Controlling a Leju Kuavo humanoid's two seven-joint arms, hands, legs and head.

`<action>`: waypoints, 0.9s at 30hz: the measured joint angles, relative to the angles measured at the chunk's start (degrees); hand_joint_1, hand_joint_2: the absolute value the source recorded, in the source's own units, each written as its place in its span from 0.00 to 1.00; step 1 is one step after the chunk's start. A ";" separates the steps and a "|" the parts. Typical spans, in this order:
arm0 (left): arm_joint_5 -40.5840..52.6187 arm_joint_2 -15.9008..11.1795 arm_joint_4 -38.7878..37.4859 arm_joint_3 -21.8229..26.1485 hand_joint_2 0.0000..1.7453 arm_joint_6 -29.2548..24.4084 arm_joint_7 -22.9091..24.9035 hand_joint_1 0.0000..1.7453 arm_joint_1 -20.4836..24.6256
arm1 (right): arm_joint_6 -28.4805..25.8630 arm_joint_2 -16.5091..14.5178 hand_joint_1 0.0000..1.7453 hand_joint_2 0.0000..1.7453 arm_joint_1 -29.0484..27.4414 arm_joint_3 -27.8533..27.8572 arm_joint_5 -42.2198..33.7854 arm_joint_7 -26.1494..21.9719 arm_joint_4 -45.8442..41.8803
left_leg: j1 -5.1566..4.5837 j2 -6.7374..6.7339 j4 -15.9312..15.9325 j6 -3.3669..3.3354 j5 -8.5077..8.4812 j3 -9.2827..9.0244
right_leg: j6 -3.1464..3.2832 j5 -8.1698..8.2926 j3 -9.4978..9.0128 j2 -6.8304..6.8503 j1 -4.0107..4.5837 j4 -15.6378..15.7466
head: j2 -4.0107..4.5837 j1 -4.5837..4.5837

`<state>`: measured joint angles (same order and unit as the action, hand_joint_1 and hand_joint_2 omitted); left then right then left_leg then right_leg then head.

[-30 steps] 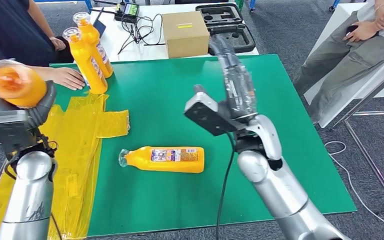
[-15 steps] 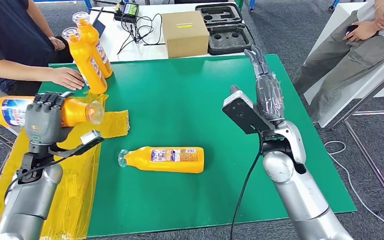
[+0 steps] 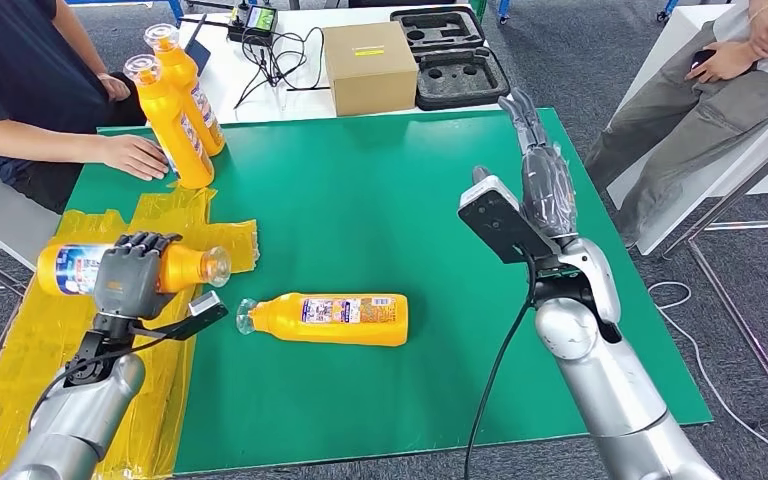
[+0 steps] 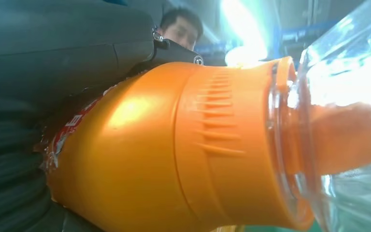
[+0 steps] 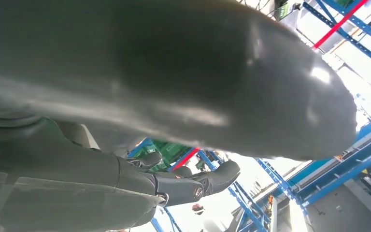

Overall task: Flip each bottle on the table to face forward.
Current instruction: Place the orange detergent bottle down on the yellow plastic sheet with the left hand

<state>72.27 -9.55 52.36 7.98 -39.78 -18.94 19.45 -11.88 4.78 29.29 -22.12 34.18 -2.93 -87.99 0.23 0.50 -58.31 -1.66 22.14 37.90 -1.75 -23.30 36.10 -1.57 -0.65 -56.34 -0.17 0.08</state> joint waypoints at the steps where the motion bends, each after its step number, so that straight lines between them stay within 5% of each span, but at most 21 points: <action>1: -0.39 -0.01 -0.88 -0.18 1.00 0.00 -0.07 1.00 -0.01 | -0.13 0.18 0.00 0.00 -0.10 -0.02 -0.05 -0.25 0.18 | 0.00 0.00 0.00 0.00 0.00 0.00 | 0.00 0.00 0.00 0.00 0.00 0.00 | 0.00 -0.01; 17: -3.60 0.24 -13.54 -3.34 1.00 0.00 -0.81 1.00 1.39 | -0.67 1.11 0.00 0.00 -1.58 -0.84 -0.72 -1.26 2.30 | 0.00 0.01 0.00 0.00 0.00 -0.02 | 0.00 0.00 -0.03 0.01 0.00 0.00 | 0.00 0.01; 18: -3.74 0.26 -14.05 -3.50 1.00 0.00 -0.86 0.88 1.65 | -0.66 1.14 0.00 0.00 -1.58 -0.89 -0.72 -1.24 2.39 | 0.00 0.01 0.00 0.00 0.00 -0.03 | 0.00 0.00 -0.04 0.01 0.00 0.00 | 0.00 0.01; 21: -4.07 0.31 -15.22 -3.93 0.25 0.01 -0.96 0.13 2.33 | -0.64 1.20 0.00 0.00 -1.58 -0.98 -0.72 -1.21 2.61 | 0.00 0.02 0.00 0.00 0.00 -0.08 | 0.00 0.00 -0.10 0.03 0.00 0.00 | 0.00 0.01; 22: -4.23 0.32 -15.63 -4.10 0.00 0.04 -0.97 0.00 2.55 | -0.62 1.21 0.00 0.00 -1.58 -1.00 -0.72 -1.19 2.68 | 0.00 0.02 0.00 0.00 0.00 -0.10 | 0.00 0.00 -0.12 0.03 0.00 0.00 | 0.00 0.01; 27: -5.34 0.54 -17.72 -4.99 0.00 0.10 -0.11 0.00 3.45 | -0.36 1.42 0.00 0.00 -1.57 -1.38 -0.80 -1.14 3.59 | 0.00 0.05 0.01 0.00 0.00 -0.21 | 0.00 0.00 -0.24 0.06 0.00 0.00 | 0.00 0.02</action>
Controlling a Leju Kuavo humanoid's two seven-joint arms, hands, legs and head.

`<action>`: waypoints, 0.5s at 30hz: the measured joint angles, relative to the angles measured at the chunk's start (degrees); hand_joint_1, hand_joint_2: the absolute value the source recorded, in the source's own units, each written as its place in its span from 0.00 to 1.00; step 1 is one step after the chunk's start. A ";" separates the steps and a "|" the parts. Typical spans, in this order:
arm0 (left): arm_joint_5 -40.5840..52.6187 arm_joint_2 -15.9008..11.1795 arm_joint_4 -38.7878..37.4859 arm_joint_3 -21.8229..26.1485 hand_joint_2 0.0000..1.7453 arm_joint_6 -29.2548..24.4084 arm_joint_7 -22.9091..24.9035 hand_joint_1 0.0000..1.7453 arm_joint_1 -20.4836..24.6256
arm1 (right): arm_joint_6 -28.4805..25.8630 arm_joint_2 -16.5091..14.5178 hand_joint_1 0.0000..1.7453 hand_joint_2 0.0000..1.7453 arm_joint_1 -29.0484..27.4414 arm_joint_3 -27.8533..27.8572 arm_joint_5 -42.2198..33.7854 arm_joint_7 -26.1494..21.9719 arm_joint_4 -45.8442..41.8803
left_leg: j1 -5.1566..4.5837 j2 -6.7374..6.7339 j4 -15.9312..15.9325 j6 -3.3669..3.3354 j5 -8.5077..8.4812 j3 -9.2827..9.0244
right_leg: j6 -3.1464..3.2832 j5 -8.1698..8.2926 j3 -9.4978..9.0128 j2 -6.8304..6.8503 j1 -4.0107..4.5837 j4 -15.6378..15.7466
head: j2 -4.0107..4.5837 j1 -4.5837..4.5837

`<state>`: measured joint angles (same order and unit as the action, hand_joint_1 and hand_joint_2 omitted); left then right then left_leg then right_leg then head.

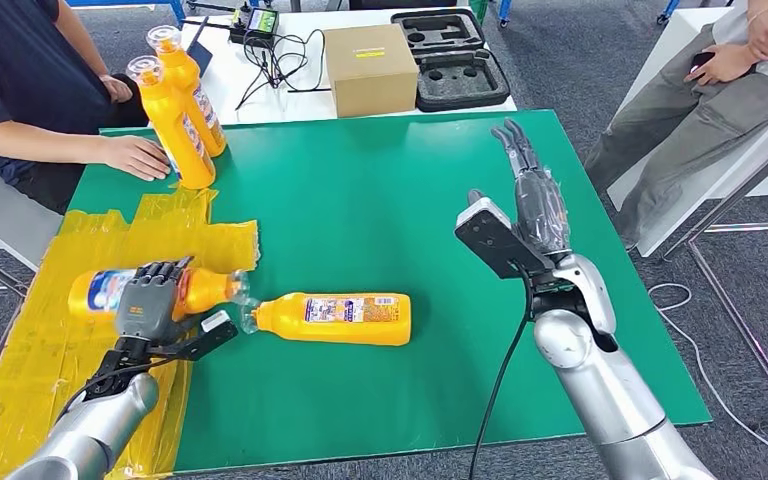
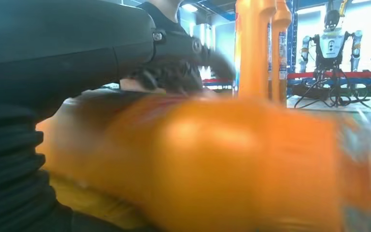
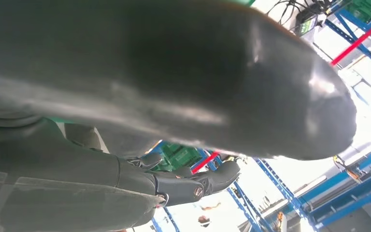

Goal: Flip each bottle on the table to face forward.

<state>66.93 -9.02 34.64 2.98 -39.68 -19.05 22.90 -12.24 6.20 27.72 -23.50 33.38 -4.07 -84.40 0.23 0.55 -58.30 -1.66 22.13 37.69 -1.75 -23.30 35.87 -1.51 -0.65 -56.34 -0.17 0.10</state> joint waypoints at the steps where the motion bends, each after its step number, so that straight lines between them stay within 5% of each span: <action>1: -0.43 0.04 -0.27 -0.21 0.00 -0.01 -0.12 0.00 0.08 | 0.05 0.04 0.00 0.00 0.02 -0.10 -0.07 -0.01 0.23 | 0.00 0.01 0.00 0.00 0.00 0.00 | 0.00 0.00 -0.01 0.01 0.00 0.00 | 0.00 -0.01; 10: -9.15 0.33 -0.70 -2.39 0.00 0.13 -2.69 0.00 0.02 | 0.37 0.30 0.00 0.00 1.08 -1.47 -1.14 0.52 2.01 | -0.03 0.01 0.00 -0.04 -0.03 0.02 | -0.01 0.01 0.00 0.01 -0.02 0.00 | 0.00 -0.01; 15: -19.90 0.08 5.28 -2.43 0.00 1.98 -5.10 0.00 -2.25 | 0.31 0.66 0.00 0.00 0.93 -2.28 -1.67 0.38 2.68 | 0.00 0.00 0.00 -0.03 -0.02 0.06 | -0.01 0.01 0.07 0.00 0.00 0.00 | 0.00 -0.01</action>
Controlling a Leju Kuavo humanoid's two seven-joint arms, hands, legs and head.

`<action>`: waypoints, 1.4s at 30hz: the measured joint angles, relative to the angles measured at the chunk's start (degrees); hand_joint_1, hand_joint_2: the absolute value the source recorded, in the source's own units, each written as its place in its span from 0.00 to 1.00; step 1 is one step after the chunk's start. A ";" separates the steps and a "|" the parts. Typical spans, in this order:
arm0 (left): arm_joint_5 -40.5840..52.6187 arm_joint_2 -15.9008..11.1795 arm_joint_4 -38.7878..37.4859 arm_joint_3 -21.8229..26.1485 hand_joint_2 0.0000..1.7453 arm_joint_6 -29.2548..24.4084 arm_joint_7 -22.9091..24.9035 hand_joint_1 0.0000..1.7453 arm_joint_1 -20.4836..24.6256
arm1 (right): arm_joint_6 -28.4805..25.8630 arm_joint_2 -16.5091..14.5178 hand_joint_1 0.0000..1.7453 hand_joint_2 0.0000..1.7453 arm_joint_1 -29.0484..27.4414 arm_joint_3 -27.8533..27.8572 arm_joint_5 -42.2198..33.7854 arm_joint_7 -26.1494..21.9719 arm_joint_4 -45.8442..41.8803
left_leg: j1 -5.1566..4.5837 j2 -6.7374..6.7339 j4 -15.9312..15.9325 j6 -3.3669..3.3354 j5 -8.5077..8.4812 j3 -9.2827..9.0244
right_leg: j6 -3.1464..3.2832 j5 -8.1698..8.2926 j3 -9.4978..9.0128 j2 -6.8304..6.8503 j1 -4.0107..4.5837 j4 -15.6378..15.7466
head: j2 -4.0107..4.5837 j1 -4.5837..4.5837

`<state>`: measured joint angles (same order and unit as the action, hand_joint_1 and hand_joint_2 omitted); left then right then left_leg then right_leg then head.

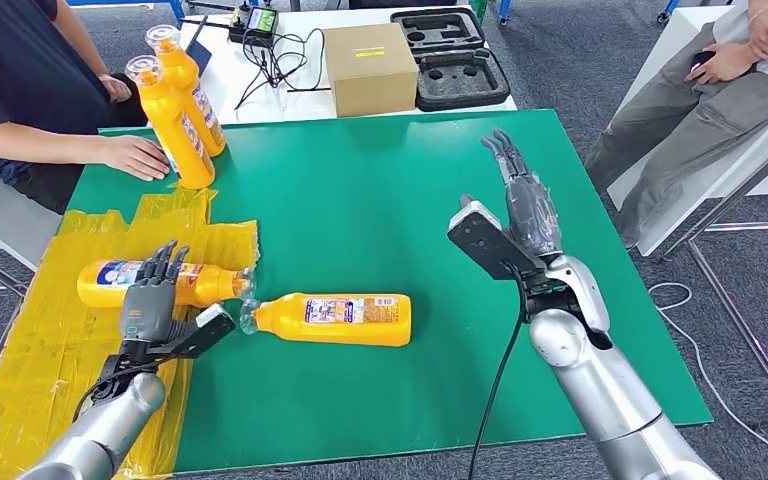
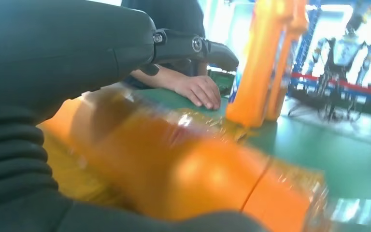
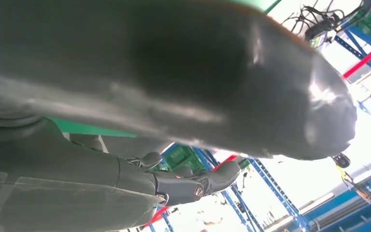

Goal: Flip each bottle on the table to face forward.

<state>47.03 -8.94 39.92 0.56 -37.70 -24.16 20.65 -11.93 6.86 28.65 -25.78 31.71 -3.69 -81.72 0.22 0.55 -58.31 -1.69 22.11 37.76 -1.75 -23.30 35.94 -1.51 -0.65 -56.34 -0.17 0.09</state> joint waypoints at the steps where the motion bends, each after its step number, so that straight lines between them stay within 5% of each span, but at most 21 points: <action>1: -2.83 -0.10 2.18 0.02 0.00 0.63 -0.38 0.00 -0.63 | 0.00 0.07 0.00 0.00 -0.01 -0.14 -0.01 -0.05 0.15 | 0.01 0.00 0.00 0.00 0.00 0.02 | 0.00 0.00 0.02 0.00 0.01 0.00 | 0.00 -0.01; 8: -25.67 -1.03 20.94 1.95 0.00 2.82 -4.09 0.00 -2.47 | 0.49 -0.68 0.00 0.00 0.95 -2.56 1.61 -0.30 3.03 | 0.03 0.00 0.00 0.00 0.00 0.08 | 0.00 0.00 0.05 0.01 0.02 -0.01 | 0.00 -0.01; 12: -28.09 -1.29 27.03 2.81 0.00 3.23 -4.59 0.00 -2.85 | 0.66 -1.34 0.00 1.00 1.51 -3.72 2.00 -0.29 4.24 | 0.03 0.03 0.00 0.00 -0.01 0.08 | 0.00 0.00 0.03 0.02 0.02 -0.02 | 0.00 -0.01; 17: -40.15 -0.84 34.94 5.17 0.00 4.38 -7.06 0.00 -3.39 | 2.60 -3.02 0.00 1.00 3.16 -6.38 3.03 0.22 5.94 | 0.02 -0.05 0.00 0.00 0.00 0.08 | 0.01 0.01 0.07 -0.06 0.01 -0.02 | 0.00 -0.02; 25: -44.71 -0.12 44.57 7.45 0.00 6.27 -6.88 0.00 -4.69 | 5.26 -6.13 0.00 1.00 3.44 -14.18 6.85 1.89 6.45 | 0.04 -0.04 0.00 0.02 0.01 0.08 | 0.02 -0.02 0.09 -0.03 0.02 -0.02 | 0.00 -0.01; 33: -45.22 0.75 46.24 8.67 0.00 6.59 -6.79 0.00 -6.19 | 7.57 -6.84 0.00 1.00 1.08 -22.47 8.40 3.90 4.37 | 0.03 -0.02 0.01 0.02 0.01 0.08 | 0.04 -0.04 0.10 -0.02 0.01 0.00 | 0.00 -0.02; 42: -45.23 1.33 46.26 9.32 0.00 7.57 -6.71 0.00 -6.34 | 7.98 -6.12 0.00 1.00 -1.39 -25.79 10.71 7.50 3.28 | 0.03 -0.02 0.00 0.02 0.01 0.08 | 0.04 -0.03 0.09 -0.02 0.01 0.00 | 0.00 -0.02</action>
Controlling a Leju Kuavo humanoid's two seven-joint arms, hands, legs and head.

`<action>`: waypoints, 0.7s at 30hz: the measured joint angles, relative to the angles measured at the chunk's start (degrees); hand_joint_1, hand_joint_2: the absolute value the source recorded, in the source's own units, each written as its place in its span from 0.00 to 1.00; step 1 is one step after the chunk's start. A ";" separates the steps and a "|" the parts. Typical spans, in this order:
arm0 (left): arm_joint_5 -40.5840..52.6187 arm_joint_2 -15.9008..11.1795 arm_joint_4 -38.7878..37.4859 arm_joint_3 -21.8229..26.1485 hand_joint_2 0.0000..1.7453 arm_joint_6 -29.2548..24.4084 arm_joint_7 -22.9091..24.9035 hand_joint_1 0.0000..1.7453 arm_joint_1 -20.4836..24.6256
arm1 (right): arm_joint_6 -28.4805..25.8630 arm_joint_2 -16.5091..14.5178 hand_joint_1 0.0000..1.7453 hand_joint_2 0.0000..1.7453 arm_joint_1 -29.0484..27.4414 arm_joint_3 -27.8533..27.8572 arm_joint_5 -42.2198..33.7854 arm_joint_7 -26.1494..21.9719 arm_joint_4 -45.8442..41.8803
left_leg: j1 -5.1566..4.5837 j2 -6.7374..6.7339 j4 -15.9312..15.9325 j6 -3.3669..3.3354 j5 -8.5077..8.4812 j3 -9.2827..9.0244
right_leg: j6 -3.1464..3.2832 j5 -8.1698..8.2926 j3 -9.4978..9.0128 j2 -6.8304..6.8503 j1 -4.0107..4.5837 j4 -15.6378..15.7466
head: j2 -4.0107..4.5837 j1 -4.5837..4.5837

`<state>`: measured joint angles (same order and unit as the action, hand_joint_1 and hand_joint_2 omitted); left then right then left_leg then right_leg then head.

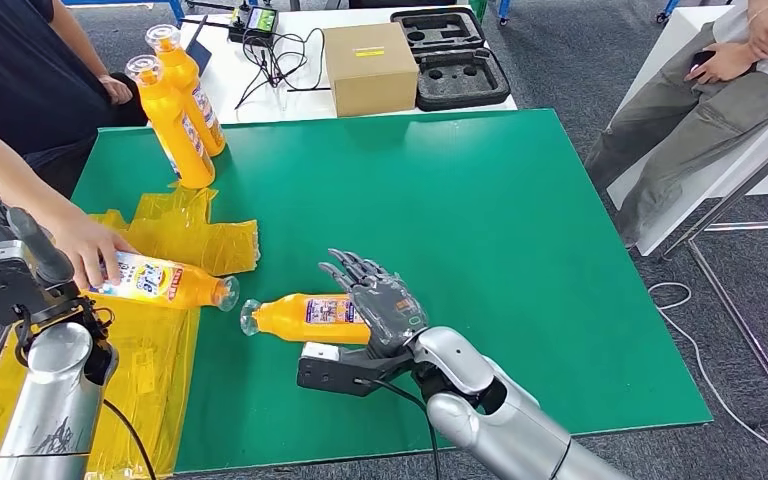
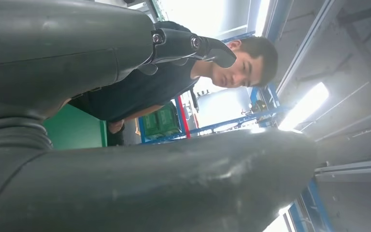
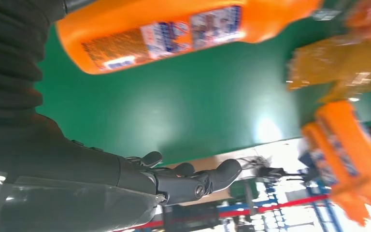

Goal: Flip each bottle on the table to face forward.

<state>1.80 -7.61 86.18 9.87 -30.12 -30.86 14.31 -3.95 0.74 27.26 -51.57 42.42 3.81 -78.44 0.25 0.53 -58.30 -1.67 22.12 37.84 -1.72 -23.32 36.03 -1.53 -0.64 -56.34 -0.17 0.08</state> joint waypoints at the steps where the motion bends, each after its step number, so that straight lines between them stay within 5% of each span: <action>1: -0.02 0.03 0.00 0.10 0.00 0.08 0.00 0.00 -0.01 | -0.05 0.13 0.00 1.00 -0.21 -0.12 0.52 0.60 -0.01 | 0.00 0.00 0.00 0.00 0.00 0.00 | 0.00 0.00 0.00 0.00 0.00 0.00 | 0.00 0.00; 11: -0.54 0.22 0.00 0.59 0.00 0.54 0.13 0.00 0.01 | -0.44 0.51 0.00 1.00 -0.63 -0.72 8.53 7.46 3.20 | 0.00 -0.01 0.00 0.00 0.00 0.00 | 0.00 0.00 0.00 0.00 0.00 0.00 | 0.00 0.00; 21: -1.04 0.48 -0.02 -0.04 0.00 0.68 0.48 0.00 0.80 | 1.07 -2.18 0.00 1.00 0.53 -0.59 8.73 7.64 12.09 | 0.00 -0.01 0.00 0.00 0.00 -0.01 | 0.00 0.00 0.01 0.00 0.00 0.00 | 0.00 0.00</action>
<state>0.76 -7.13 86.16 9.83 -29.45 -30.38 15.11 -2.88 -1.44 27.79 -52.16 51.15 11.45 -66.35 0.26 0.52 -58.30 -1.66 22.12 37.83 -1.72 -23.32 36.04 -1.53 -0.64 -56.35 -0.17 0.07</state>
